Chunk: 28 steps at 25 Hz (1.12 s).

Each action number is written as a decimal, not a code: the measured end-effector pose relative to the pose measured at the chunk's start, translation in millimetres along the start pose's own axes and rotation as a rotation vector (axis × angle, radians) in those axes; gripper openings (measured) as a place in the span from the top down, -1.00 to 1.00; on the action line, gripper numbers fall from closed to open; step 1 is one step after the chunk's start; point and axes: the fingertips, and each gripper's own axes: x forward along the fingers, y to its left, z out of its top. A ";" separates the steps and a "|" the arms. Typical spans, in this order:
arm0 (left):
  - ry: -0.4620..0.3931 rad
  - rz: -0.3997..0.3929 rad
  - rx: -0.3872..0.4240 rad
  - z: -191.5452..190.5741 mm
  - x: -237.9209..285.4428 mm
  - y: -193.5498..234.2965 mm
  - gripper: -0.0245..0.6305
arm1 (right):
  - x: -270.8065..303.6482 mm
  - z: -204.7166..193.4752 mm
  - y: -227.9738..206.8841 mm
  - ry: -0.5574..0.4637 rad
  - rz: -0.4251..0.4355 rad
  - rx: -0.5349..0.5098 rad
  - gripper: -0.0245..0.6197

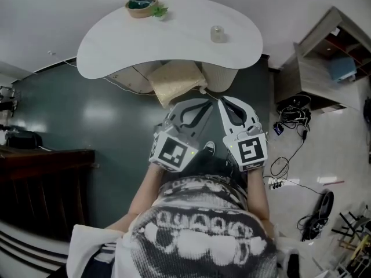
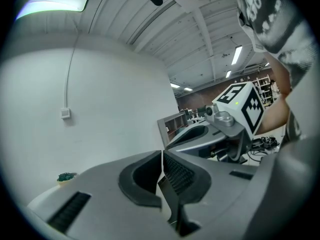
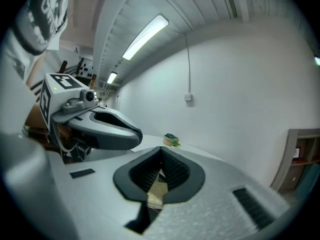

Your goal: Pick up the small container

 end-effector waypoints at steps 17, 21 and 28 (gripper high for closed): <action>0.051 -0.004 -0.029 -29.3 37.2 42.2 0.89 | 33.0 -15.2 -46.5 0.042 -0.078 -0.050 0.92; 0.033 -0.004 -0.033 -34.6 63.2 73.5 0.89 | 62.1 -18.7 -70.7 0.069 -0.105 -0.112 0.92; 0.043 -0.050 -0.021 -53.5 108.4 131.8 0.89 | 123.1 -30.6 -116.5 0.141 -0.157 -0.150 0.91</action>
